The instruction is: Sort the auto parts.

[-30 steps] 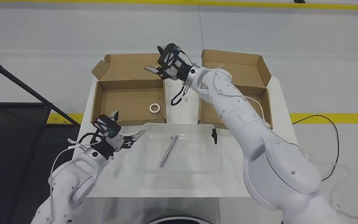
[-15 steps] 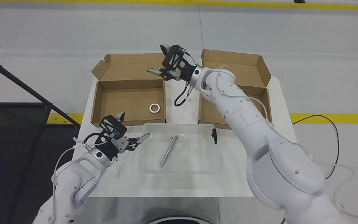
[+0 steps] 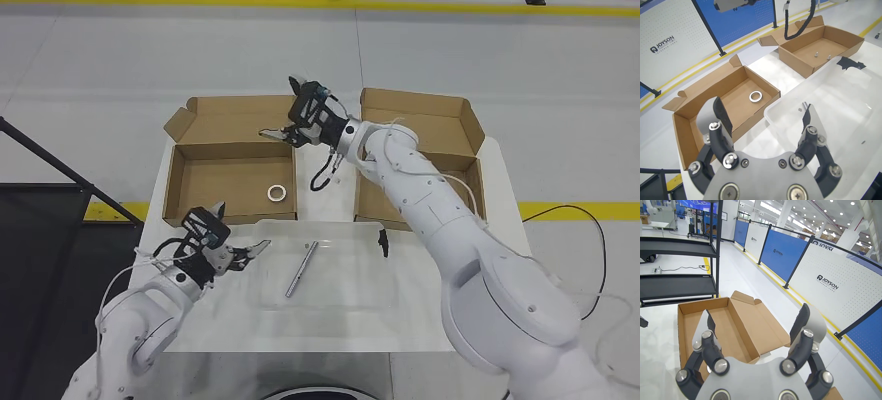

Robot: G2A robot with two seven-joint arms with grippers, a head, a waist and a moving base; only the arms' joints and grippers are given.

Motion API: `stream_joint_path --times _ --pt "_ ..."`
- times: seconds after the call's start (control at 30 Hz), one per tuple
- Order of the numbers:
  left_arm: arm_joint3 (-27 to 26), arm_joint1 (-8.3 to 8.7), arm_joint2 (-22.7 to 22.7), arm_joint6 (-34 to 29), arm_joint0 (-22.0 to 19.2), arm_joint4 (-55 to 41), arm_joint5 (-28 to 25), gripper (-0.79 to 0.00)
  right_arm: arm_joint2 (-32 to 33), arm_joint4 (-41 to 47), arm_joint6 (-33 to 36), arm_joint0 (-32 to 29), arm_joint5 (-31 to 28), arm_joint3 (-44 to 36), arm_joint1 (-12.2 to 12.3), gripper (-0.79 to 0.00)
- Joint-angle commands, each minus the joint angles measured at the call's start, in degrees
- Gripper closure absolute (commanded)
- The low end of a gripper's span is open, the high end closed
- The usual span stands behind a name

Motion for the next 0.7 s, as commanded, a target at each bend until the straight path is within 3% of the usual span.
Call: stream_joint_path --times 0.0,0.17,0.43,0.57,0.67 --pt "-1.1 -0.01 0.1 -2.6 0.3 -1.4 0.4 -0.785 0.0 -1.8 -2.8 0.4 -0.5 -0.1 1.0 -0.785" --pt "-2.7 0.10 0.0 -7.3 -0.2 -3.3 0.1 -0.785 0.8 -4.6 -9.8 1.3 -2.5 -1.8 3.6 -0.785" --pt "-2.3 0.33 2.2 -13.7 -3.1 -7.2 -3.7 -0.785 2.4 -10.5 -15.1 1.6 -7.1 -7.9 9.5 -0.785" --pt "-1.8 0.35 4.3 -16.0 -4.8 -7.8 -4.4 -0.785 4.6 -13.2 -13.8 0.1 -8.3 -14.9 13.8 -0.785" --pt "-1.1 0.32 5.6 -16.6 -5.9 -8.0 -3.9 -0.785 7.9 -14.2 -9.0 -2.4 -9.6 -23.1 17.8 -0.785"
